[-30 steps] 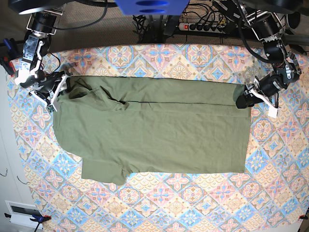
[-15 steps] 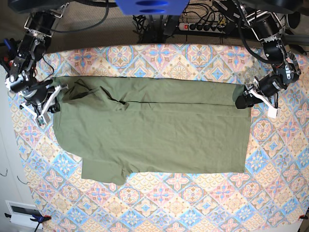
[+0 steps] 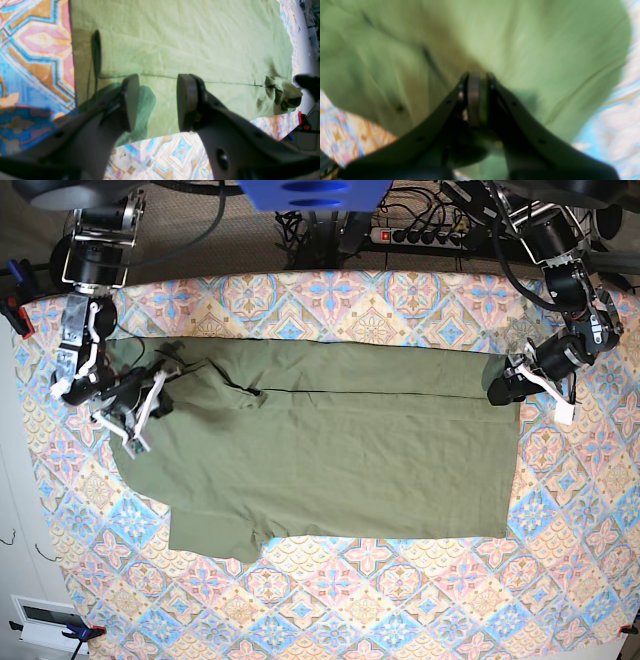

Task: Layout the t-shirt on the table in an organized manner, then fold the t-shirt properly
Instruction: 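Grasp the shoulder edges with both grippers, left gripper moving inward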

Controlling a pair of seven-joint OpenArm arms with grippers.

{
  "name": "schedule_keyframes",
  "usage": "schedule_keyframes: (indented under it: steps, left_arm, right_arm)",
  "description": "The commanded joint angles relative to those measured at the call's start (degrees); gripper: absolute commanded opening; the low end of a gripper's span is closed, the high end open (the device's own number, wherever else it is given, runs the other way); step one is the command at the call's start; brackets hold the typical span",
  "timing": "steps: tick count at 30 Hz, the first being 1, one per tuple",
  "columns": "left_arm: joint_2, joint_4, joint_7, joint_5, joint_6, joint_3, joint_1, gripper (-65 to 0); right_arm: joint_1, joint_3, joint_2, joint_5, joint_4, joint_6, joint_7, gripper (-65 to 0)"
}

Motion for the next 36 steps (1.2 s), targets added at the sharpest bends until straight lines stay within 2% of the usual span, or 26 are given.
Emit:
schedule_keyframes:
  steps: [1,8,15,19,25,31,36]
  left_arm:
    - [-0.88,0.8,-1.09,-1.34,-0.35,-0.2,-0.65,-39.9]
    - [-1.06,0.8,-1.09,-1.34,-0.35,-0.2,-0.65,-39.9]
    - [-0.88,0.8,-1.09,-1.34,-0.35,-0.2,-0.74,-39.9]
    - [-0.88,0.8,-1.09,-1.34,-0.35,-0.2,-0.74,-39.9]
    - [-0.88,0.8,-1.09,-1.34,-0.35,-0.2,-0.83,-39.9]
    - [-1.23,0.71,-1.09,-1.34,-0.26,-0.46,-4.34,-39.9]
    - [-1.23,0.62,-1.09,1.91,-0.26,-0.46,-7.95,-39.9]
  right_arm:
    - [0.81,-0.17,1.07,0.97,0.97,0.12,1.23,-60.8]
    - [-7.54,0.0,1.15,0.97,8.17,0.12,1.23,-60.9]
    - [-11.76,6.07,1.15,0.97,14.15,0.12,1.32,-60.9]
    - [-11.76,5.54,1.15,0.97,13.63,0.12,1.32,-60.9]
    - [-11.23,0.44,1.15,0.88,8.35,0.12,1.49,-60.9]
    - [-11.23,0.53,1.15,-6.94,3.43,0.12,3.16,-60.9]
    - [-11.49,2.55,1.15,-7.47,10.55,0.12,2.9,-60.9]
